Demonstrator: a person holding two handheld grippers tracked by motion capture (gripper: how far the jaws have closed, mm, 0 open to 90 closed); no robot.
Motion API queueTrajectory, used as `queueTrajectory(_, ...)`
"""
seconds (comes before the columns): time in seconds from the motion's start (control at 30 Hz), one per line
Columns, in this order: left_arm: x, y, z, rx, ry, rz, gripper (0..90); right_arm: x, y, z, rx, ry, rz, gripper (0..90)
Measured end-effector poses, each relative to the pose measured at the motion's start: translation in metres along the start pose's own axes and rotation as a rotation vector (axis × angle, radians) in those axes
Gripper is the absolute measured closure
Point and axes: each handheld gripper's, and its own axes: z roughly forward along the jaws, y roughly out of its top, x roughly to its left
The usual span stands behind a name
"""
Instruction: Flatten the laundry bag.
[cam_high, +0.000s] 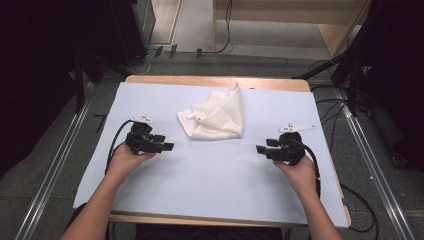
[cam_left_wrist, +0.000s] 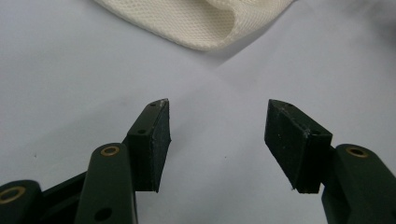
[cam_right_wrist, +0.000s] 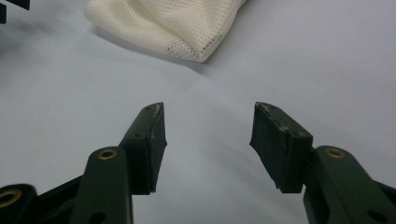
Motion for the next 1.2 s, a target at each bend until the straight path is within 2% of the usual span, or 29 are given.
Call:
queueTrajectory(0.37,-0.0005,0.0003,-0.0001,-0.002,0.005,0.000,41.0,0.0015,-0.0008,0.0023,0.011,-0.030,-0.020,45.3)
queueTrajectory(0.47,-0.0007,0.0003,-0.0001,-0.002,0.006,0.001,40.9,0.0017,-0.0009,0.0027,0.012,-0.031,-0.020,45.8)
queueTrajectory(0.63,-0.0008,0.0003,-0.0003,-0.001,0.007,0.002,40.8,0.0034,-0.0007,0.0026,0.013,-0.011,-0.007,53.3)
queueTrajectory(1.2,-0.0015,0.0007,-0.0002,-0.001,0.005,0.003,40.3,0.0077,0.0017,0.0026,0.016,-0.022,-0.015,55.0)
